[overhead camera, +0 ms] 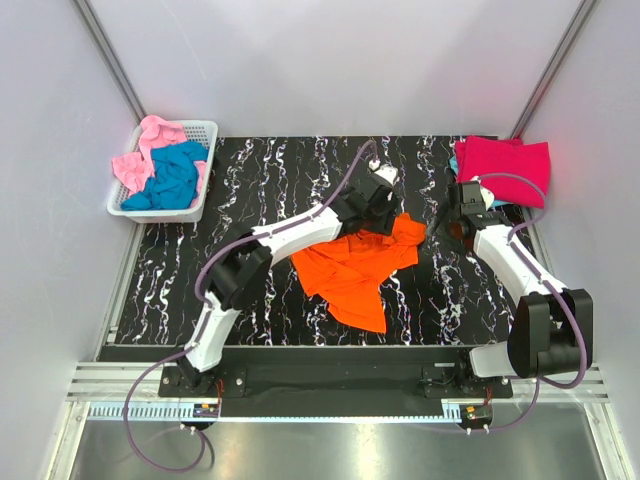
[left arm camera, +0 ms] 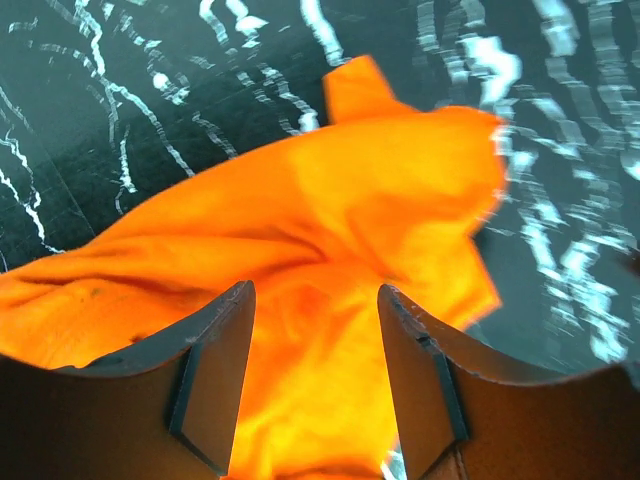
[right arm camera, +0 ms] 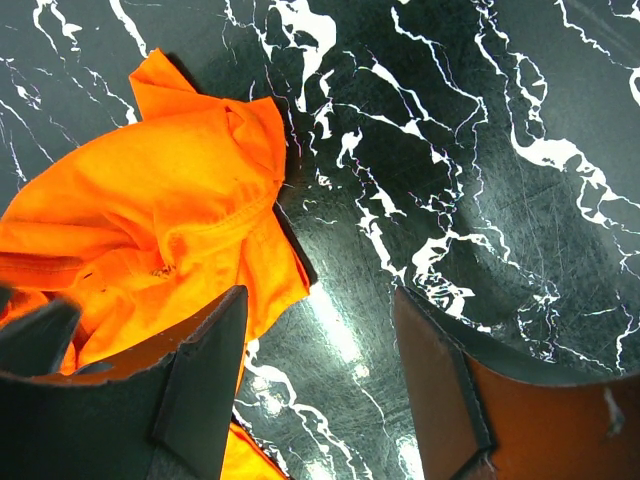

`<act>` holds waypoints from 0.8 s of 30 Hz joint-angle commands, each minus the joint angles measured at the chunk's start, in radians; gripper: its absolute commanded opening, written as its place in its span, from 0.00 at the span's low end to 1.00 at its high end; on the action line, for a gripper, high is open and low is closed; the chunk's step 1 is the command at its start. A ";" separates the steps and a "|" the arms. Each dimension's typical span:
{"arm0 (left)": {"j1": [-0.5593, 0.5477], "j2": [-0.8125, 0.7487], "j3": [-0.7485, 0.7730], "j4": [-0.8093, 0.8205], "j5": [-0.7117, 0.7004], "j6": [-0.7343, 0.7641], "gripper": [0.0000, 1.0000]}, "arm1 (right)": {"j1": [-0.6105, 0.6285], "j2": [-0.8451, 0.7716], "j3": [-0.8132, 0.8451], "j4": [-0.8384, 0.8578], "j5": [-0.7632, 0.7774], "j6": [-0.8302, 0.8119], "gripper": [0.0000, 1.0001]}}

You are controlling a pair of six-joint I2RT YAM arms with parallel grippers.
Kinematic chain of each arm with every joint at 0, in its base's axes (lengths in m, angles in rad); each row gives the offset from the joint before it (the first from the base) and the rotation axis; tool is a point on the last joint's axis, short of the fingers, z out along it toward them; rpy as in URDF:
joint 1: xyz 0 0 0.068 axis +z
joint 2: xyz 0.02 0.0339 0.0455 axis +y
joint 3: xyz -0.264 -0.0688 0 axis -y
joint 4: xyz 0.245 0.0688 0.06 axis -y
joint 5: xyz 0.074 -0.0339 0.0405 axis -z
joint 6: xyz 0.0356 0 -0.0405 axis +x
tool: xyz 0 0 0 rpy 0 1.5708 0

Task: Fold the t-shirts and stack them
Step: Flatten the tshirt out

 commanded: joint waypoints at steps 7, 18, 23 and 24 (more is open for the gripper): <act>-0.035 -0.060 0.021 0.006 0.162 0.024 0.57 | -0.003 -0.027 -0.010 0.024 -0.003 0.012 0.67; -0.074 0.058 0.068 -0.027 0.081 0.004 0.66 | -0.005 -0.024 -0.007 0.022 0.003 0.004 0.67; -0.072 0.110 0.113 -0.027 -0.013 0.015 0.66 | -0.005 -0.027 0.003 0.022 0.006 -0.006 0.67; -0.072 0.119 0.120 -0.025 -0.029 0.016 0.66 | -0.003 -0.027 0.005 0.022 0.009 -0.008 0.67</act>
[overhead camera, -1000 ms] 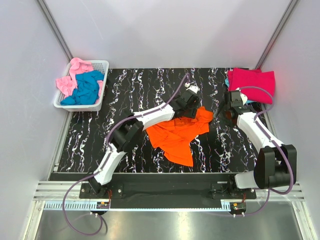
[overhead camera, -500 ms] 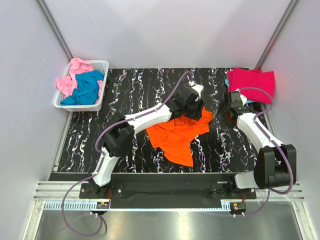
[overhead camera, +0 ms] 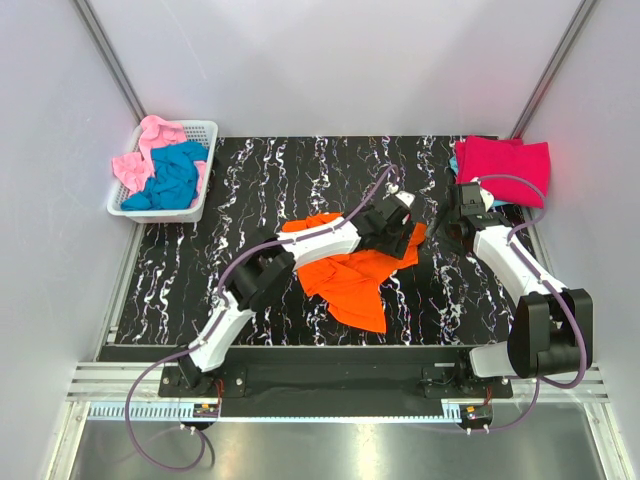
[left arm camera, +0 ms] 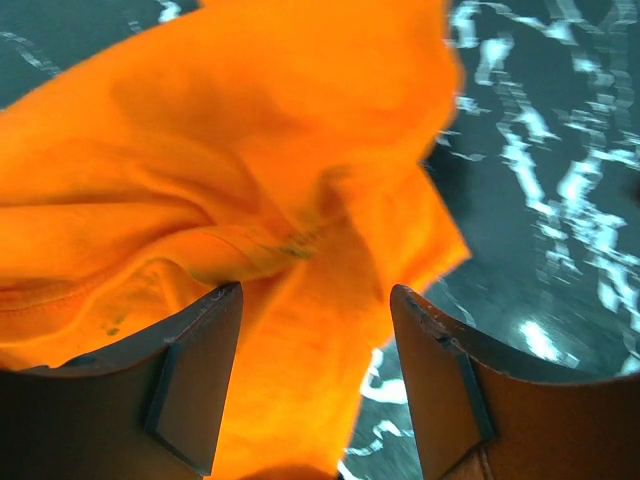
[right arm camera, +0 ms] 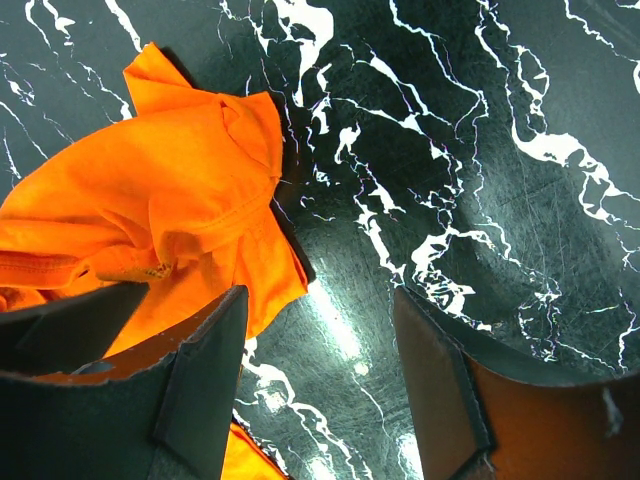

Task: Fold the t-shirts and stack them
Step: Flatten the tshirt out

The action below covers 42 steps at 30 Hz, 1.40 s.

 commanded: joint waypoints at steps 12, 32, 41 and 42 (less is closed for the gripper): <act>0.007 0.055 0.121 0.069 -0.216 0.046 0.66 | -0.005 -0.002 0.024 0.018 0.022 -0.029 0.67; 0.048 -0.254 -0.064 0.040 -0.558 0.038 0.00 | -0.005 -0.008 0.006 0.018 0.015 -0.012 0.67; 0.065 -0.541 -0.333 -0.004 -0.754 0.000 0.00 | -0.003 0.040 -0.017 0.066 -0.085 -0.003 0.66; 0.065 -0.566 -0.351 -0.017 -0.773 -0.008 0.00 | -0.002 0.049 -0.022 0.072 -0.108 -0.003 0.65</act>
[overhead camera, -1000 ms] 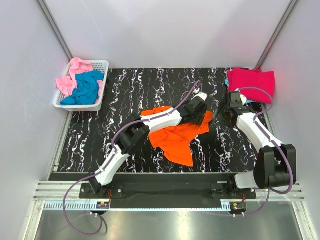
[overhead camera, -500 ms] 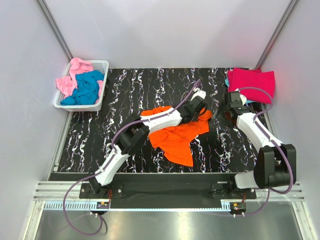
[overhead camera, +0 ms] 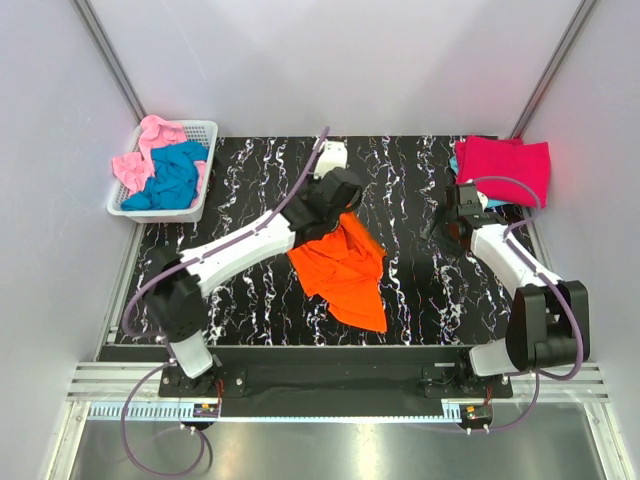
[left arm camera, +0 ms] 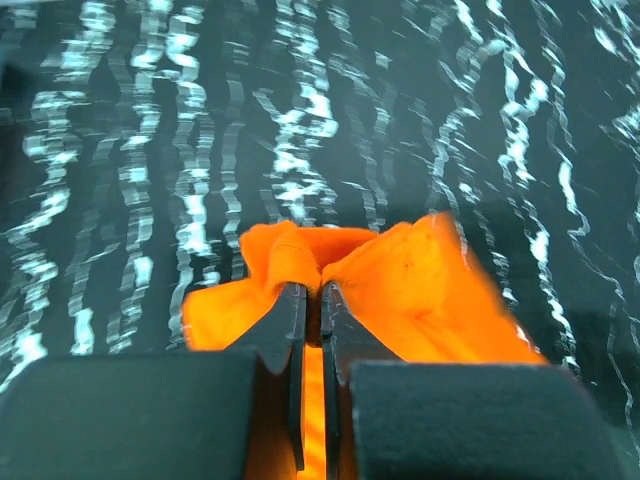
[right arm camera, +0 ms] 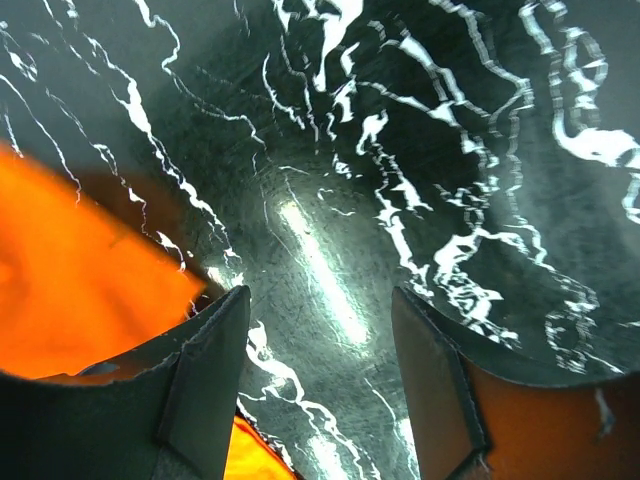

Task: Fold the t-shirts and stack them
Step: Flatten the tshirt out

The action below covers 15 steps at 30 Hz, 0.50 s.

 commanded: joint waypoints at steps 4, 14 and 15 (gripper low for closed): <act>0.000 -0.179 -0.151 -0.128 -0.209 -0.132 0.00 | 0.012 0.082 -0.022 0.107 -0.165 -0.018 0.64; -0.043 -0.431 -0.436 -0.576 -0.206 -0.664 0.27 | 0.168 0.217 0.085 0.128 -0.273 -0.050 0.66; -0.064 -0.450 -0.481 -0.620 -0.201 -0.700 0.36 | 0.173 0.228 0.091 0.128 -0.271 -0.043 0.66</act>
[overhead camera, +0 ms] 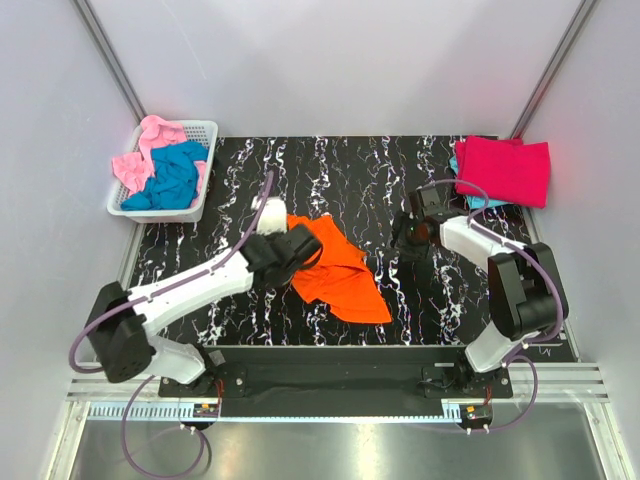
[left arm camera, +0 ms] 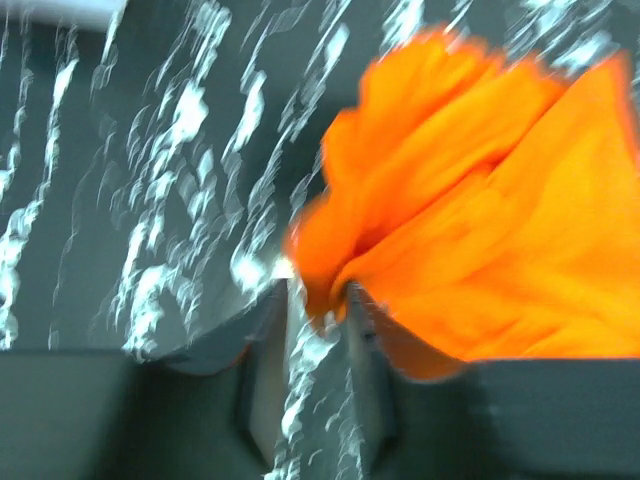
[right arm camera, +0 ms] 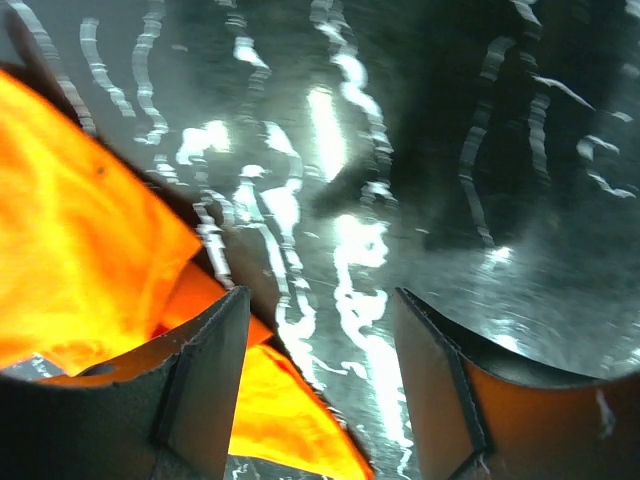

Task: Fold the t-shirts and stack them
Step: Flatten the tshirt out

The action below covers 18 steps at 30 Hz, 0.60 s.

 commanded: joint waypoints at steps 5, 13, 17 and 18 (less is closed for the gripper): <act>-0.066 -0.151 -0.123 -0.215 -0.053 -0.344 0.76 | 0.045 0.028 0.108 0.042 0.004 0.008 0.69; -0.063 -0.011 0.083 -0.076 -0.043 -0.062 0.84 | 0.110 0.113 0.253 0.044 0.008 -0.041 0.97; -0.026 -0.005 0.092 0.011 0.049 -0.038 0.82 | 0.113 0.240 0.403 0.053 -0.044 -0.075 1.00; -0.014 -0.013 0.080 0.028 0.101 -0.037 0.82 | 0.113 0.272 0.437 0.050 -0.058 -0.078 1.00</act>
